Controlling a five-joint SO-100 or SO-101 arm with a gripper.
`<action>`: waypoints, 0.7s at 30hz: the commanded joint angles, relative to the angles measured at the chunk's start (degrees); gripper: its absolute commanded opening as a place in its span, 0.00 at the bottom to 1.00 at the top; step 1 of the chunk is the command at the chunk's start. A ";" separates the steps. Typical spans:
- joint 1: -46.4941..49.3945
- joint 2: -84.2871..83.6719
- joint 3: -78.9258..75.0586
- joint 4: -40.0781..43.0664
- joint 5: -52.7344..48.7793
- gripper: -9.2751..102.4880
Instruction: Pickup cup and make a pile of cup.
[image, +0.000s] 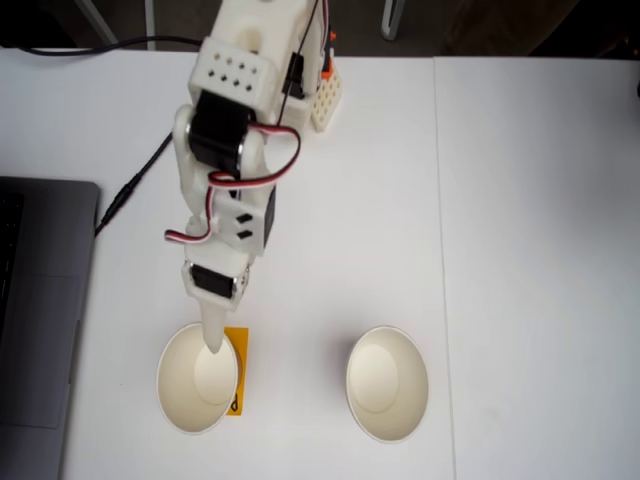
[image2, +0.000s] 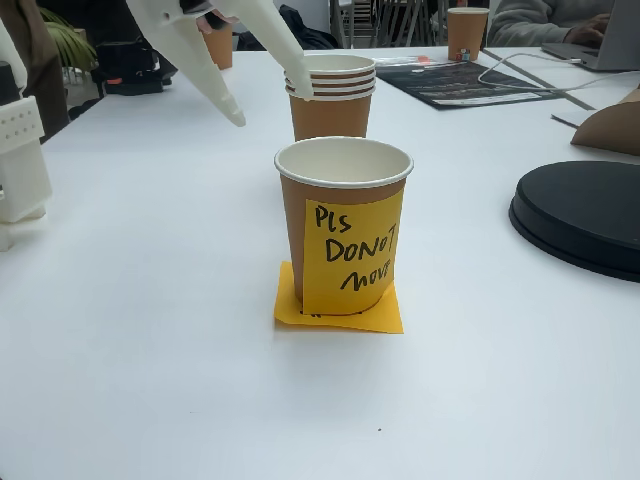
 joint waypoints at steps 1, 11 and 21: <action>1.49 -0.35 -7.73 -0.26 0.53 0.29; 1.85 -8.96 -18.90 0.26 0.53 0.29; 1.85 -9.93 -17.31 0.35 0.53 0.29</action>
